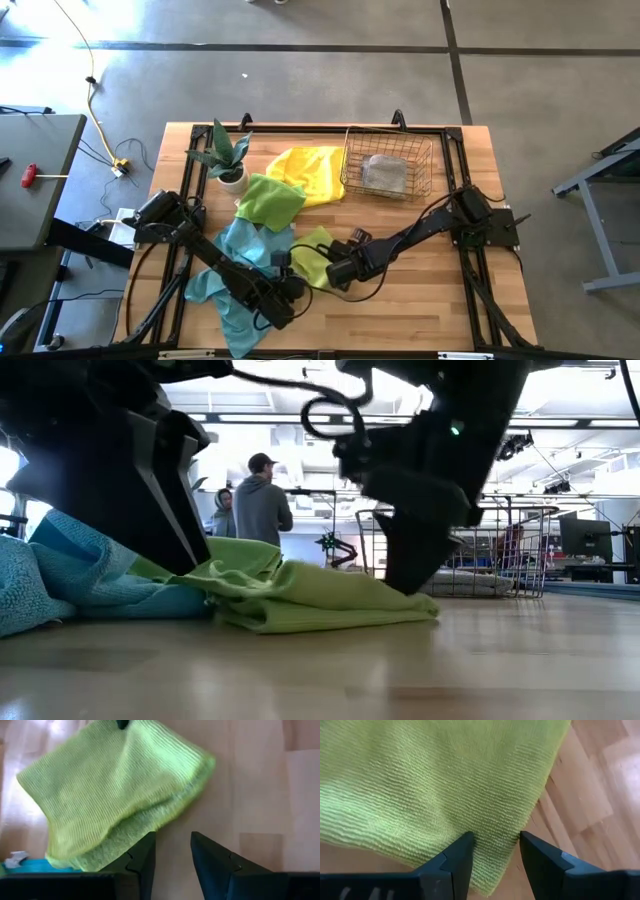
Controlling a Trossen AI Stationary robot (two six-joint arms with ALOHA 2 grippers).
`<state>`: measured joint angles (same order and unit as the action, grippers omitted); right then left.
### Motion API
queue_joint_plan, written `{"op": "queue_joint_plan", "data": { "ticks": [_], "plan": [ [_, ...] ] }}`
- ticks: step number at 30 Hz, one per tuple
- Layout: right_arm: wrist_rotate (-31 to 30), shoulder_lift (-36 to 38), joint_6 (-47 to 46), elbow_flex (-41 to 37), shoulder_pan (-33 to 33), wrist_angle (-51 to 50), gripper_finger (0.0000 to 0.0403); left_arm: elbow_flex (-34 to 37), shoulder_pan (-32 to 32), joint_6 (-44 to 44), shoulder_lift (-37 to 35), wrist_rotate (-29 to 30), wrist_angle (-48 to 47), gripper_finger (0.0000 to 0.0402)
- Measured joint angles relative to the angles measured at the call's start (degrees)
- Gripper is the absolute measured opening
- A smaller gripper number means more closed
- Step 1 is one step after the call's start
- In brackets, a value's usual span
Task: Fold microfiber towels
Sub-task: Fold the light green microfiber towel
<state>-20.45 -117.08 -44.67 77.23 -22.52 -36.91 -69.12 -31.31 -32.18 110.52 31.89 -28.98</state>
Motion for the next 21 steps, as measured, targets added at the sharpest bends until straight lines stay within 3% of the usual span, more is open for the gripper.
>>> {"op": "queue_joint_plan", "data": {
  "ticks": [5,12,17,21],
  "plan": [
    [0.32,0.33,3.8,-1.35,0.02,-3.34,0.0156,-0.02,0.0,-2.11,0.0,-1.52,1.51,0.0115],
    [-4.27,1.22,9.13,-0.38,0.02,-19.06,0.0155,-0.02,1.89,-3.5,0.02,-1.67,4.72,0.0115],
    [-6.01,5.28,6.86,-0.29,-0.32,-28.72,0.0155,-0.02,4.72,-3.52,0.02,-3.22,7.5,0.0115],
    [-7.76,9.33,2.7,-0.33,-2.58,-33.16,0.0155,-0.06,7.36,1.35,0.02,-5.66,10.09,0.0115]
  ]
}}
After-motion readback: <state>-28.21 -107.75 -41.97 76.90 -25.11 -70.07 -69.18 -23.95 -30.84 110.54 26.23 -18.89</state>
